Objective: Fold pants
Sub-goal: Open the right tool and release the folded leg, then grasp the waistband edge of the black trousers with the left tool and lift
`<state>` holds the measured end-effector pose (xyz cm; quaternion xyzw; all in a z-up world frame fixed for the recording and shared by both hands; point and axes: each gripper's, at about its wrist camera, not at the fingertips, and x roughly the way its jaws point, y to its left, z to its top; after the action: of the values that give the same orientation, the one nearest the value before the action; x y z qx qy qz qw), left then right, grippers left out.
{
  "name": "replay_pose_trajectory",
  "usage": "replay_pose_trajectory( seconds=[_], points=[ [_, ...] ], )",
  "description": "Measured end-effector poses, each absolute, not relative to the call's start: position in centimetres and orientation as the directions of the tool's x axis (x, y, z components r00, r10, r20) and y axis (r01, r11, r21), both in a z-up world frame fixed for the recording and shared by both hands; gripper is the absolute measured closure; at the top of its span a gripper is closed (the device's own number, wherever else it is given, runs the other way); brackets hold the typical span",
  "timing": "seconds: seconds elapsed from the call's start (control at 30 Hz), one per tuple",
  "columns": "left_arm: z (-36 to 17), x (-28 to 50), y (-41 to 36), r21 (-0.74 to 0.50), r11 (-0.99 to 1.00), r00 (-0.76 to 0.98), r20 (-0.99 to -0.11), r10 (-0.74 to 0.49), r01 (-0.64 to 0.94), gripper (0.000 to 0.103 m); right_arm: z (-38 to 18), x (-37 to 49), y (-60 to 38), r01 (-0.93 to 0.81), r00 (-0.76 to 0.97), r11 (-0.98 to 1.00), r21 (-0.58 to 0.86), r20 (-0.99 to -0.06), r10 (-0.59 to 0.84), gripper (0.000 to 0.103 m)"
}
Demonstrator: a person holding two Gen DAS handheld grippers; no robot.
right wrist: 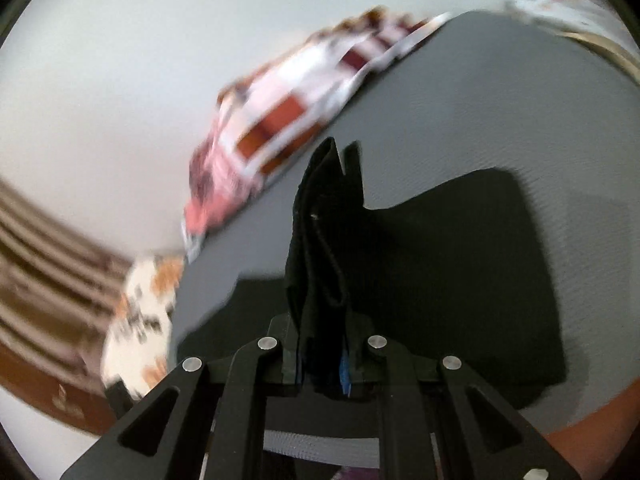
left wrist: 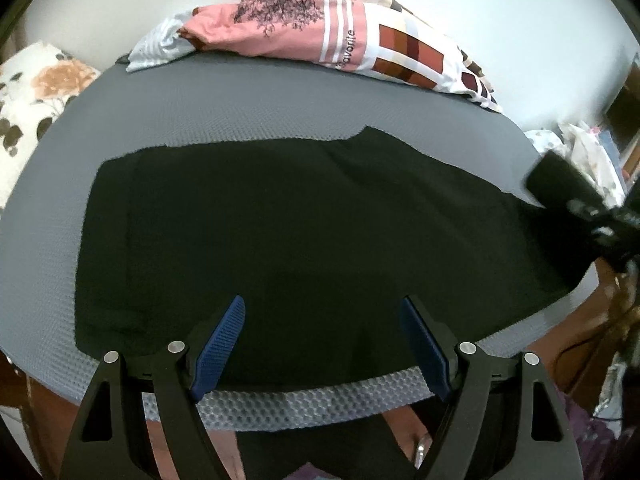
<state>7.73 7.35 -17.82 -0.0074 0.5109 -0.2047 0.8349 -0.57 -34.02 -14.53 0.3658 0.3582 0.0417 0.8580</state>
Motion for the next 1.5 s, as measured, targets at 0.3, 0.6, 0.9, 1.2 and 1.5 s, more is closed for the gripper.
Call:
replay_pose_trajectory(
  seconds=[0.3, 0.6, 0.9, 1.2, 1.5],
  points=[
    [-17.9, 7.9, 7.3, -0.269, 0.908, 0.367, -0.849, -0.381, 0.32, 0.023, -17.8, 2.7, -24.9, 0.114, 0.628, 0.84, 0.531, -0.694, 0.353, 0.09],
    [-18.0, 7.9, 6.8, -0.268, 0.905, 0.349, -0.856, -0.381, 0.33, 0.023, -18.2, 2.8, -21.9, 0.058, 0.602, 0.905, 0.421, -0.738, 0.305, 0.089],
    [-18.3, 8.2, 7.1, -0.271, 0.91, 0.34, -0.863, -0.374, 0.314, 0.023, -18.4, 3.5, -19.5, -0.039, 0.572, 0.893, 0.448, -0.724, 0.387, 0.063],
    [-17.1, 8.2, 7.8, -0.27, 0.913, 0.386, -0.841, -0.379, 0.307, 0.023, -14.9, 1.4, -28.6, -0.033, 0.727, 0.751, 0.66, -0.5, 0.471, 0.056],
    [-15.4, 8.6, 11.4, -0.313, 0.926, 0.44, -0.816, -0.375, 0.209, 0.023, -16.9, 2.1, -26.2, -0.063, 0.674, 0.824, 0.563, -0.585, 0.451, 0.06]
  ],
)
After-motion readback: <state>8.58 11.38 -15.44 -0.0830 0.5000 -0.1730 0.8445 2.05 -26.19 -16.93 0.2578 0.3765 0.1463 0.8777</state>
